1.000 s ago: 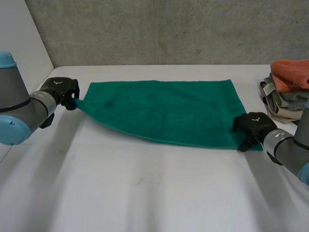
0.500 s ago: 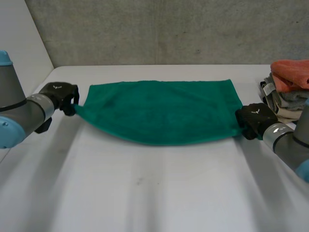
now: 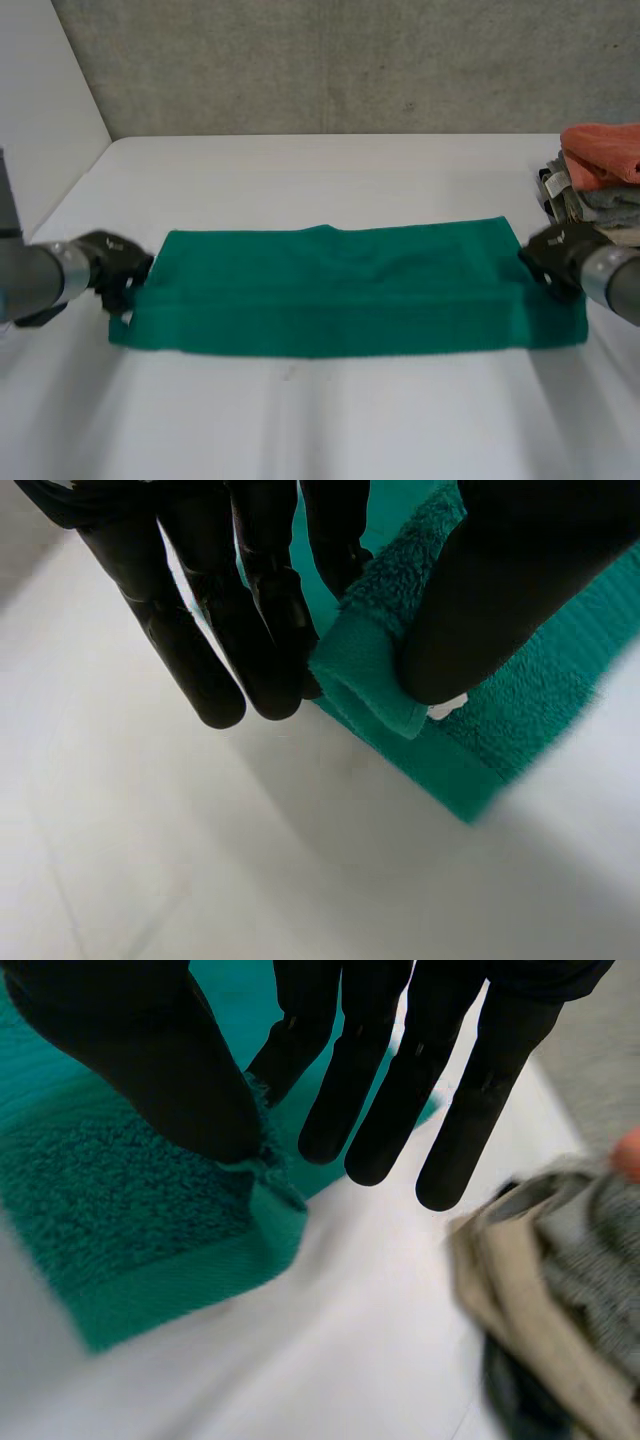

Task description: Fold the laundry.

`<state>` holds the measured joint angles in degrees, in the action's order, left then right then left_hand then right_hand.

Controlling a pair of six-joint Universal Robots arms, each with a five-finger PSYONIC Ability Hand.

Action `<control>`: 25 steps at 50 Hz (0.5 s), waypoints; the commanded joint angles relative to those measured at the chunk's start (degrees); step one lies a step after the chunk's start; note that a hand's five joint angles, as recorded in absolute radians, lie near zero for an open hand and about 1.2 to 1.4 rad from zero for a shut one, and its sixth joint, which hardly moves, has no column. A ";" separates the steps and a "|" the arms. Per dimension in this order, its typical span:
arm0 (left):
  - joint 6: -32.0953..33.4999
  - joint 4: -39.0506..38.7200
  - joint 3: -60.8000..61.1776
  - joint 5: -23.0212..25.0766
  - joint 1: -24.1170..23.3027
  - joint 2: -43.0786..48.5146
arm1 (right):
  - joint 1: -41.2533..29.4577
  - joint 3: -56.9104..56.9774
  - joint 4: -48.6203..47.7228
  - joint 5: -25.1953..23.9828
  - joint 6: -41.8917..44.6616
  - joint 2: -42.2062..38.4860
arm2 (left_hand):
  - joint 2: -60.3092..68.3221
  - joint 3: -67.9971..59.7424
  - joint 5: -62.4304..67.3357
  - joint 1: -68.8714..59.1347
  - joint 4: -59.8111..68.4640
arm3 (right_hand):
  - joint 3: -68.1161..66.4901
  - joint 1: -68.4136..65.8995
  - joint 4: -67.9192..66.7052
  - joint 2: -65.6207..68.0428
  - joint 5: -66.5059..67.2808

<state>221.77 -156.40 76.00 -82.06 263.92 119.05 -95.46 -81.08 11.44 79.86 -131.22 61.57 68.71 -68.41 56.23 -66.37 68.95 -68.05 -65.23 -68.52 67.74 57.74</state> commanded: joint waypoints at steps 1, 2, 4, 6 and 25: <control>-10.99 -1.54 -14.80 -3.00 -2.70 9.43 | -3.50 10.21 -9.57 1.78 -9.22 -7.94 | 11.29 -11.59 13.77 -13.63 11.05 | -11.95 -14.77 -11.48 12.26 12.26; -11.79 -1.36 -16.40 -3.89 -2.88 10.49 | -3.85 11.19 -10.46 2.48 -9.84 -8.83 | 11.29 -11.59 13.77 -13.63 11.05 | -11.95 -14.77 -11.48 12.26 12.26; -13.11 -0.92 -19.47 -5.99 -3.32 12.34 | -4.47 13.48 -11.70 3.80 -10.46 -10.50 | 11.29 -11.59 13.77 -13.63 11.05 | -11.95 -14.77 -11.48 12.26 12.26; -14.43 -0.22 -23.78 -9.16 -3.85 14.98 | -5.17 16.82 -13.19 5.56 -10.73 -12.87 | 11.29 -11.59 13.77 -13.63 11.05 | -11.95 -14.77 -11.48 12.26 12.26; -15.93 2.59 -44.89 -15.49 -8.33 28.35 | -10.18 36.77 -13.81 12.14 -8.79 -30.80 | -58.71 58.41 -56.23 56.37 -58.95 | 58.05 55.23 58.52 -57.74 -57.74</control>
<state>206.27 -153.97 33.93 -96.05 256.29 145.62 -104.50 -48.50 -2.40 88.49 -140.46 35.02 39.47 -39.71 28.79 -34.21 39.49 -42.17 -41.04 -43.82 41.29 33.13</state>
